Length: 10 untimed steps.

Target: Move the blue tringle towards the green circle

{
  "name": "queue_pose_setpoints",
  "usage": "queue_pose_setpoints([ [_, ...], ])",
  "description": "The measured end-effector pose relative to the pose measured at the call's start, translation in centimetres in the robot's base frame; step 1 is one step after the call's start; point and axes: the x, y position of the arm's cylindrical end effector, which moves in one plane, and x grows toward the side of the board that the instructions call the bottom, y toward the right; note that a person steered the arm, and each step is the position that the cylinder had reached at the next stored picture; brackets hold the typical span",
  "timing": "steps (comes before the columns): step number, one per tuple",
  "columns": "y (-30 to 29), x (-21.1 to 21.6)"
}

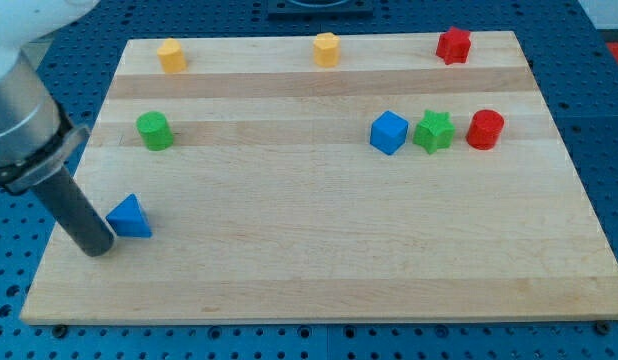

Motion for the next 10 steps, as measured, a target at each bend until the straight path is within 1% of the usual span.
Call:
queue_pose_setpoints([
  [1, -0.1, -0.9],
  [2, 1.3, -1.0],
  [5, 8.0, -1.7],
  [10, 8.0, -10.2],
])
